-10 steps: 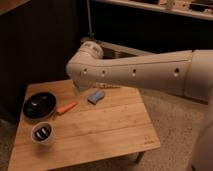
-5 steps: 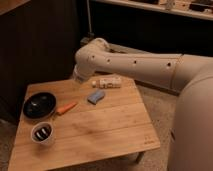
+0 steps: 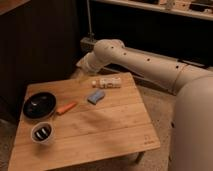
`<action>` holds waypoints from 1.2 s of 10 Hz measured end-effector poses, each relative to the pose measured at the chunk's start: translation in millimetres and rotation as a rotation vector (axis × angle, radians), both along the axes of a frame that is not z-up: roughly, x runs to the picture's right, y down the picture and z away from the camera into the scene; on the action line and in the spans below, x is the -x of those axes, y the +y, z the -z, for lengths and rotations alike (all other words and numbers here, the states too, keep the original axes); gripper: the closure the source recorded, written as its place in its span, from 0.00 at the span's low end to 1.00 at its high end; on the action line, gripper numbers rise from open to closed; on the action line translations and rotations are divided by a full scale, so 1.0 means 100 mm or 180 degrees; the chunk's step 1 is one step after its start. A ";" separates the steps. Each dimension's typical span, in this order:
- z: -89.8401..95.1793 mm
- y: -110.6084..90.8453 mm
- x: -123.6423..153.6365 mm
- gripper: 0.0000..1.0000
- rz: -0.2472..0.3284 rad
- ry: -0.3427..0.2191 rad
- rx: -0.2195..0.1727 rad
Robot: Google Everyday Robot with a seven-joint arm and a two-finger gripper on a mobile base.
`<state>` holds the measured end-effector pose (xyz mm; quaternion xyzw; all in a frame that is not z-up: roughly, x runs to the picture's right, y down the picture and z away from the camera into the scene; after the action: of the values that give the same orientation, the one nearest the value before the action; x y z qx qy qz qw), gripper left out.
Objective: Place the pepper on the white sponge
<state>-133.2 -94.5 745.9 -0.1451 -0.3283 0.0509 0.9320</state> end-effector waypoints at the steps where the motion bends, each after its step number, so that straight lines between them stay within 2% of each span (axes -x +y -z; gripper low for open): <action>1: -0.01 -0.01 0.01 0.35 0.0049 0.0075 0.0016; 2: 0.02 -0.05 0.08 0.35 0.0132 0.0167 0.0033; 3: 0.04 -0.12 0.18 0.35 0.0305 0.0218 0.0066; 5: 0.01 -0.15 0.36 0.35 0.0825 0.0186 0.0201; 6: -0.04 -0.14 0.35 0.35 0.0937 0.0122 0.0269; 8: -0.30 0.01 0.20 0.35 0.0938 -0.0058 0.0340; 12: -0.61 0.46 0.23 0.35 0.0952 -0.0301 0.0325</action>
<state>-156.4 -48.9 807.2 -0.2417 -0.3435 -0.0787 0.9041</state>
